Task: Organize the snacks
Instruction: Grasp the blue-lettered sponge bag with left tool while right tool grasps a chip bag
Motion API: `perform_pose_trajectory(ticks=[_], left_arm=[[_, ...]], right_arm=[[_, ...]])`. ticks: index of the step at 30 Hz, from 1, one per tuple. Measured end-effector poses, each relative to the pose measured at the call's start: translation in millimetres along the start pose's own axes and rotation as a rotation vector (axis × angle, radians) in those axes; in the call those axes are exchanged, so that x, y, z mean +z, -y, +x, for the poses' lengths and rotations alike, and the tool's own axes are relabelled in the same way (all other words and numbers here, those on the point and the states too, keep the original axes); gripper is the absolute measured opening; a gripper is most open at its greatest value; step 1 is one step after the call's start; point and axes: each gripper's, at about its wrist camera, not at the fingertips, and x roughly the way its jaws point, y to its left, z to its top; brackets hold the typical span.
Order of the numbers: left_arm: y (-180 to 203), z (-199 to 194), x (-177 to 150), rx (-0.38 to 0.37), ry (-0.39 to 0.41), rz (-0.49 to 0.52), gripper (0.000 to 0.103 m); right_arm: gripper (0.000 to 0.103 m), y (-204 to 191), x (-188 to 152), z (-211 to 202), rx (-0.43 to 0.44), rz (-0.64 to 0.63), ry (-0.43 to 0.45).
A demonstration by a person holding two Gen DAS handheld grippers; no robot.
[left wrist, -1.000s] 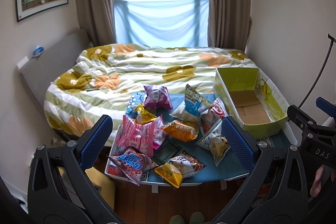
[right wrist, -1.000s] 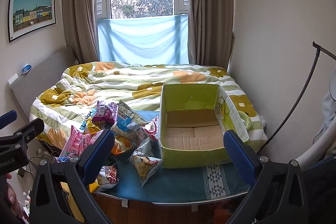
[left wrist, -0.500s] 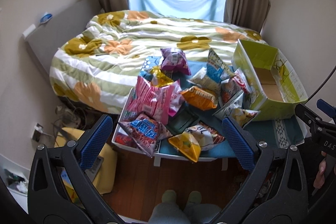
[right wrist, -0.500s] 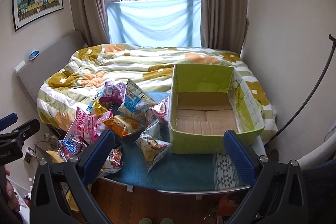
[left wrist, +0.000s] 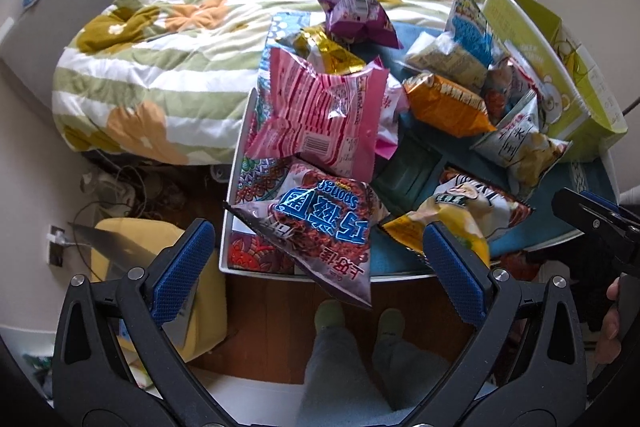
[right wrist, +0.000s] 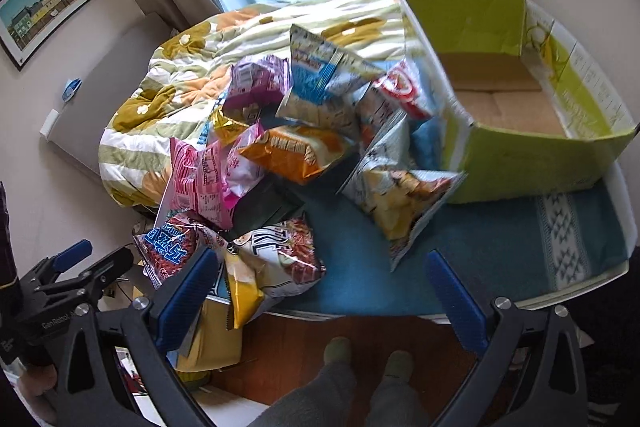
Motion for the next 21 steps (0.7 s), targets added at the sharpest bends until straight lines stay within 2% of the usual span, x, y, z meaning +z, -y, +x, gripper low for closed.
perform_pose_trajectory(ticks=[8, 15, 21], left_arm=[[-4.4, 68.7, 11.7, -0.039, -0.126, 0.127, 0.102], [5.2, 98.3, 14.8, -0.066, -0.184, 0.213, 0.102], [7.6, 107.2, 15.0, -0.117, -0.212, 0.224, 0.081]], right_arm=[[0.103, -0.8, -11.9, 68.8, 0.067, 0.210, -0.154], [0.103, 5.7, -16.8, 91.4, 0.117, 0.326, -0.161], [0.103, 1.3, -12.6, 94.3, 0.121, 0.334, -0.137]])
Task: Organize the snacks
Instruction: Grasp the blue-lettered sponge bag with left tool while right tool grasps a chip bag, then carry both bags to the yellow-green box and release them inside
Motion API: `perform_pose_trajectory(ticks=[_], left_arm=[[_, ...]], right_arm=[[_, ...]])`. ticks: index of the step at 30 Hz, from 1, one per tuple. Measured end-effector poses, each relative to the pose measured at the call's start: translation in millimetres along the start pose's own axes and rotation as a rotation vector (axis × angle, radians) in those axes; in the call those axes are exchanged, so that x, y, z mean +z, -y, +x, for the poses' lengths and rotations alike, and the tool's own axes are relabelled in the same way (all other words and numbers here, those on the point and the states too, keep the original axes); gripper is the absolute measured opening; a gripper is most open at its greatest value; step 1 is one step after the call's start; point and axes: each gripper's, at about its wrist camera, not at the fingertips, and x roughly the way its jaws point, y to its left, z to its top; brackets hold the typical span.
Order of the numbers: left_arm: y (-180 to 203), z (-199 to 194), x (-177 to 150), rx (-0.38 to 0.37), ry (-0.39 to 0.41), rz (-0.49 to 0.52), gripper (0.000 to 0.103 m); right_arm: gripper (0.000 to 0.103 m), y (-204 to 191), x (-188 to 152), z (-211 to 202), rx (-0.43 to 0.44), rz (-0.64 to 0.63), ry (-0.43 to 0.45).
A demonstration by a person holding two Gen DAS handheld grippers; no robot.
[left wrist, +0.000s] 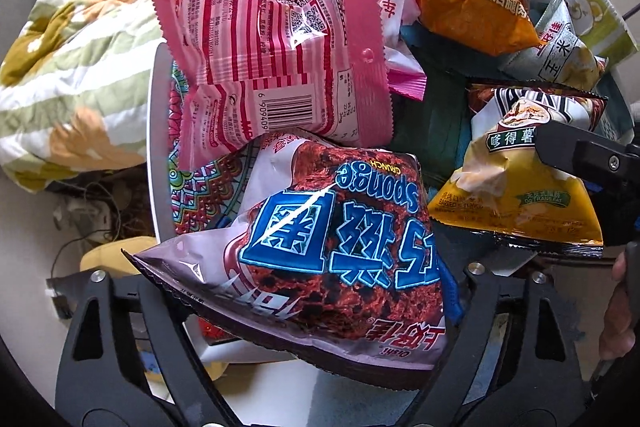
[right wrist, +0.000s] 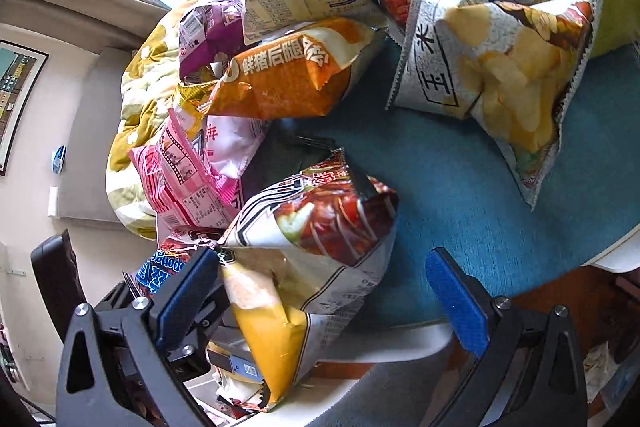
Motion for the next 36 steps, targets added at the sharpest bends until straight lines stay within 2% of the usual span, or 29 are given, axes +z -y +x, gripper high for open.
perform_pose_trajectory(ticks=[2, 13, 15, 18, 20, 29, 36], left_arm=[[1.1, 0.5, -1.3, -0.024, -0.001, -0.005, 0.075], [0.4, -6.4, -11.5, -0.046, 0.008, -0.021, 0.070], [3.5, -10.2, -15.9, -0.049, 0.011, -0.022, 0.070], [4.4, -16.4, -20.5, -0.056, 0.019, -0.027, 0.069], [6.4, -22.3, -22.5, -0.059, 0.025, -0.031, 0.069], [11.1, -64.7, -27.3, -0.061, 0.086, -0.038, 0.068], [13.2, -104.4, -27.3, -0.047, 0.169, -0.026, 0.068]], right_arm=[[0.103, -2.2, 0.0, -1.3, -0.003, -0.011, 0.003], [0.101, 1.4, 2.7, 18.5, -0.032, 0.005, -0.053], [0.087, 3.5, 1.9, 18.6, -0.025, 0.003, -0.059], [0.076, 3.7, 1.1, 13.4, -0.037, -0.013, -0.046], [0.063, 1.5, 0.5, 7.8, -0.046, -0.039, -0.037], [0.058, -18.2, 0.4, -23.5, -0.081, -0.123, 0.021], [0.058, -37.2, 6.0, -59.9, -0.102, -0.185, 0.096]])
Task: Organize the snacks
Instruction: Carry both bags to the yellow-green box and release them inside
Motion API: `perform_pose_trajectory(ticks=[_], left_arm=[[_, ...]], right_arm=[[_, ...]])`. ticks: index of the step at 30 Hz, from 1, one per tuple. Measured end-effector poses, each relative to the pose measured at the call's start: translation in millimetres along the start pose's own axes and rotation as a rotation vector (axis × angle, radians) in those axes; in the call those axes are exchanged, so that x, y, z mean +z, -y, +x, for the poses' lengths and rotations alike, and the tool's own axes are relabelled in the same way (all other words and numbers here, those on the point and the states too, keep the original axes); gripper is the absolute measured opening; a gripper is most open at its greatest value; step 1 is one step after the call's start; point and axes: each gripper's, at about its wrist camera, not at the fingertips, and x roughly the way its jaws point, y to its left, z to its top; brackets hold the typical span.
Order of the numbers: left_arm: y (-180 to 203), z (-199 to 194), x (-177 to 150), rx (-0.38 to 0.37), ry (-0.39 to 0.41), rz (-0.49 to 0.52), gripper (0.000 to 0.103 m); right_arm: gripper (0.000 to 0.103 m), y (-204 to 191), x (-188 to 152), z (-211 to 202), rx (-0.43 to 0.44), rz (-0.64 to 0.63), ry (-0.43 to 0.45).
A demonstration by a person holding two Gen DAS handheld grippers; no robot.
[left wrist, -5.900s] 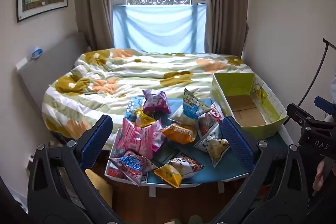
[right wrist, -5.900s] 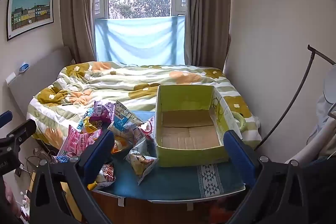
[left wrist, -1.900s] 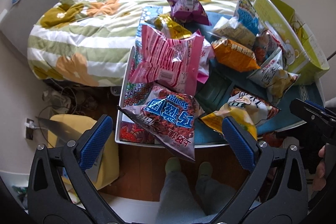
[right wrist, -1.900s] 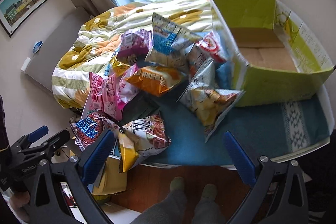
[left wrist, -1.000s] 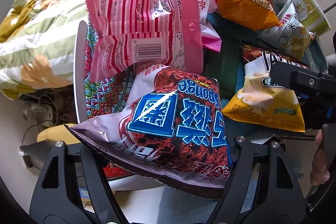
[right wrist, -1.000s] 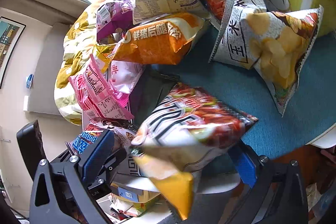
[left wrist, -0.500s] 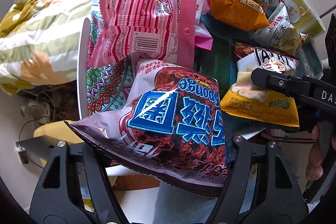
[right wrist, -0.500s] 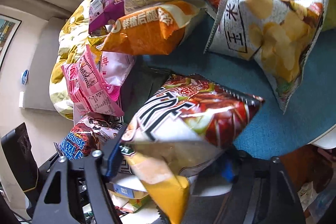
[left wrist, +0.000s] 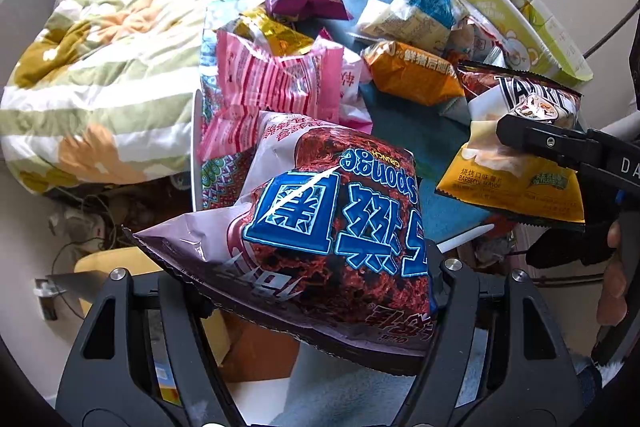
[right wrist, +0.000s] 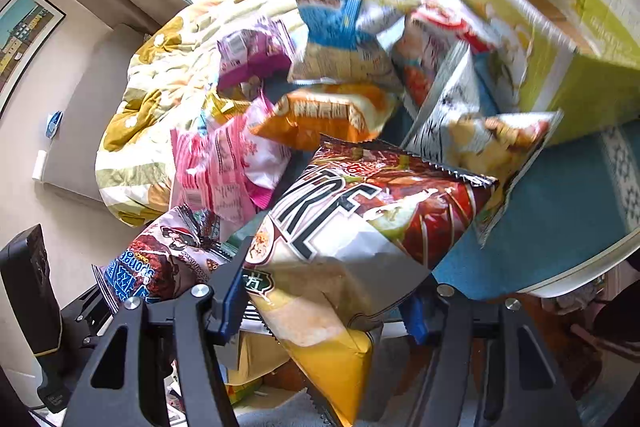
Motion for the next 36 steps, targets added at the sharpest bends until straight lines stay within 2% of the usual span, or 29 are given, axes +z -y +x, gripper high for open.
perform_pose_trajectory(ticks=[6, 10, 17, 23, 28, 32, 36], left_arm=[[4.9, -20.7, 28.6, 0.005, 0.077, 0.007, 0.068], [27.9, -28.4, 56.0, 0.016, 0.133, 0.016, 0.068], [96.8, -36.0, 128.2, 0.024, 0.234, 0.008, 0.068], [172.4, -26.2, 200.5, 0.028, 0.294, 0.025, 0.068], [236.5, 0.2, 256.4, 0.027, 0.291, 0.036, 0.068], [277.9, 34.5, 292.5, 0.026, 0.247, 0.023, 0.068], [303.8, 68.5, 307.7, 0.040, 0.203, 0.022, 0.068]], right_arm=[[0.058, -2.7, 16.5, -31.2, 0.002, -0.051, 0.076], [0.058, 6.1, 36.0, -49.8, 0.014, -0.071, 0.122], [0.058, 47.1, 91.9, -85.3, 0.011, -0.132, 0.188], [0.058, 102.7, 145.0, -114.5, 0.007, -0.180, 0.225], [0.058, 149.4, 187.4, -123.5, -0.009, -0.200, 0.223], [0.058, 188.2, 217.2, -121.3, -0.009, -0.193, 0.198], [0.058, 217.3, 240.9, -111.1, -0.016, -0.180, 0.154]])
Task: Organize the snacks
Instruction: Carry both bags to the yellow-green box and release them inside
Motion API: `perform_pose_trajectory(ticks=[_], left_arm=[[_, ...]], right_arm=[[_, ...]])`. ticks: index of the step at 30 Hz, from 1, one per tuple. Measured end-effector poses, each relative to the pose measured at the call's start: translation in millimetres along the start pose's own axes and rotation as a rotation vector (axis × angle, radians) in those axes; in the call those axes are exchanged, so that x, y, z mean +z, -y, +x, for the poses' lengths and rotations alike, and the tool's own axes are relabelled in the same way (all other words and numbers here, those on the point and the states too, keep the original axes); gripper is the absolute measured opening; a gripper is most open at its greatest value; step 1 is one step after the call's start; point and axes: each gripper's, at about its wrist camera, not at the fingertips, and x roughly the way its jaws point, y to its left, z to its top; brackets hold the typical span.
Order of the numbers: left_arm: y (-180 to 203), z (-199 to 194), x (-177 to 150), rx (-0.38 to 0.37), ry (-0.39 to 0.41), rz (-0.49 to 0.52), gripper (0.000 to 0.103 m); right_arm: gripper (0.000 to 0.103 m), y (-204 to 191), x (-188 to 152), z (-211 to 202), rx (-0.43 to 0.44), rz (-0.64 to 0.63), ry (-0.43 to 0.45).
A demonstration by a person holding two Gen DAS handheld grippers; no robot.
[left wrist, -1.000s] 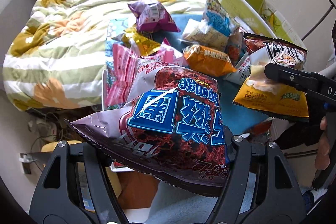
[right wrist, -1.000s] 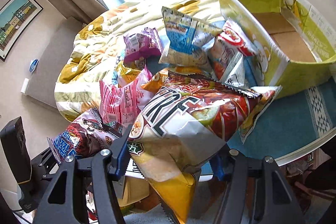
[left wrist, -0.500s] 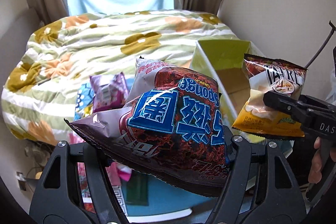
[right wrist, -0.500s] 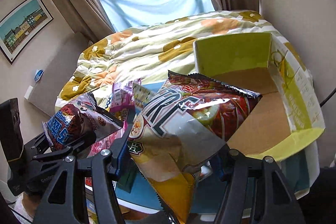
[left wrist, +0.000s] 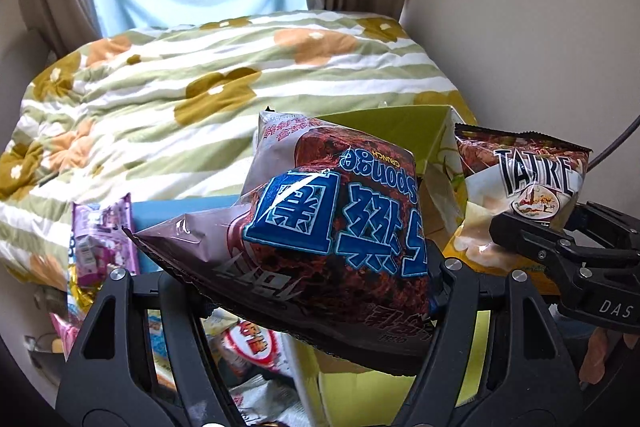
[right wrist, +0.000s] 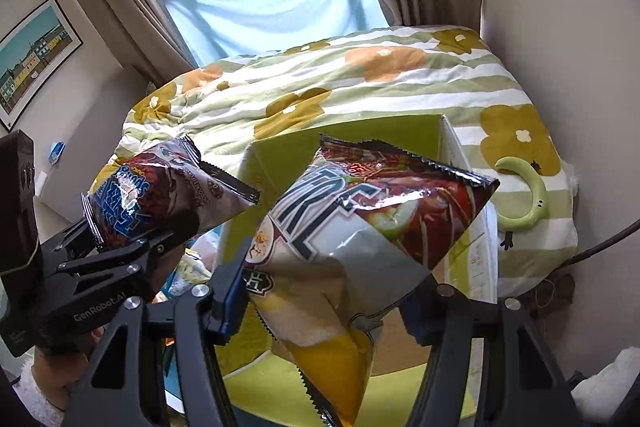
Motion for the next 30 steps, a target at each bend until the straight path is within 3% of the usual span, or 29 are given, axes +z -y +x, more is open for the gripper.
perform_pose_trajectory(ticks=[7, 10, 17, 30], left_arm=[[18.1, 48.6, 7.2, 0.024, -0.068, 0.020, 0.073], [17.2, 54.9, 5.8, 0.041, -0.076, 0.026, 0.101], [4.9, 44.9, 2.9, 0.042, -0.068, 0.005, 0.102], [-29.5, 18.1, -23.5, 0.125, -0.081, -0.038, 0.102]], right_arm=[[0.058, 35.3, 11.6, 24.6, -0.002, 0.018, -0.050], [0.058, 41.6, 11.9, 32.1, -0.002, 0.029, -0.066], [0.058, 42.5, 12.1, 44.8, -0.009, 0.011, -0.104], [0.060, 17.7, 31.0, 75.5, 0.017, -0.082, -0.126]])
